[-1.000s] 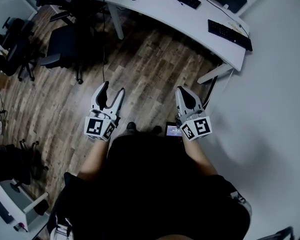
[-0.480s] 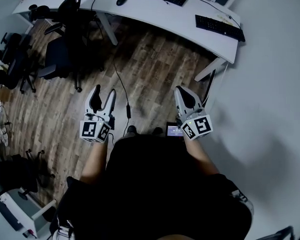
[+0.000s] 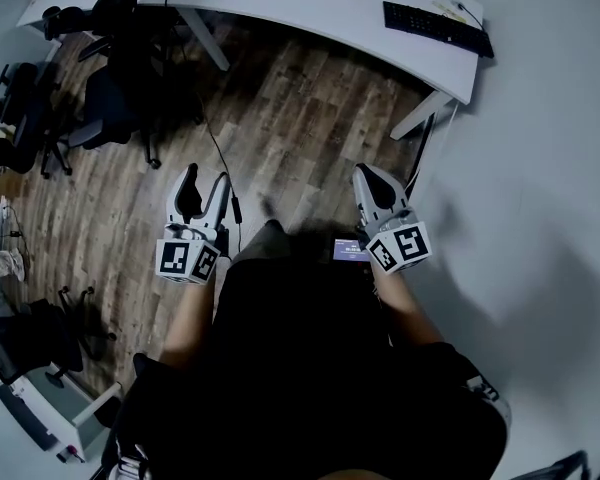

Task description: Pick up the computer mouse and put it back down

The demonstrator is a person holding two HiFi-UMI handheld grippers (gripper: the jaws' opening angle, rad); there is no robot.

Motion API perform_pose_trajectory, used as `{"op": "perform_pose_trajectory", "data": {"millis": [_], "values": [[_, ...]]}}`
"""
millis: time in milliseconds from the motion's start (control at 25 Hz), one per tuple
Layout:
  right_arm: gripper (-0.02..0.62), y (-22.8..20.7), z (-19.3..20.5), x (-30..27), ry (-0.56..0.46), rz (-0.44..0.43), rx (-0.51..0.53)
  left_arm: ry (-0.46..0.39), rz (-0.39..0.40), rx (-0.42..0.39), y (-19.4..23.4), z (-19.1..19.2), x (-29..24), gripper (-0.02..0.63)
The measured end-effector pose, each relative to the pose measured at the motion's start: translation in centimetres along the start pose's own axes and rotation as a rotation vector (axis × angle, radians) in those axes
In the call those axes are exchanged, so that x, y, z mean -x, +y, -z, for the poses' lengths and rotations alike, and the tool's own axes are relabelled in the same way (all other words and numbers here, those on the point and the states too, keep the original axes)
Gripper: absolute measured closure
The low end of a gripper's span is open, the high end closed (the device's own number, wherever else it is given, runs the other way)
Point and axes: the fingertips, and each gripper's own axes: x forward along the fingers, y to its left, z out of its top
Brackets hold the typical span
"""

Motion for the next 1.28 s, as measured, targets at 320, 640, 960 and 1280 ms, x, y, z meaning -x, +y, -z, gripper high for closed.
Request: {"op": "perform_pose_trajectory", "data": {"millis": [320,640,960,1280], "values": [[0.592,-1.8,0.6,-3.4,0.028,-0.030,0.006,0.003,-0.057,0.027,2.8,1.5,-2.7,0.360],[0.592,-5.2,-0.4,-12.1,0.058,-0.053,0.042,-0.045,-0.116,0.087,9.7,1.6,-10.3,0.362],[0.592,-6.9,-3.3,-25.6,0.076,-0.083,0.094,-0.065,-0.114,0.126,18.3,-0.3,-19.3,0.360],[0.592,-7.5,-5.2,-34.9,0.051,-0.089,0.105,-0.064,-0.058,0.150,23.6,-0.6,-26.4,0.360]]}}
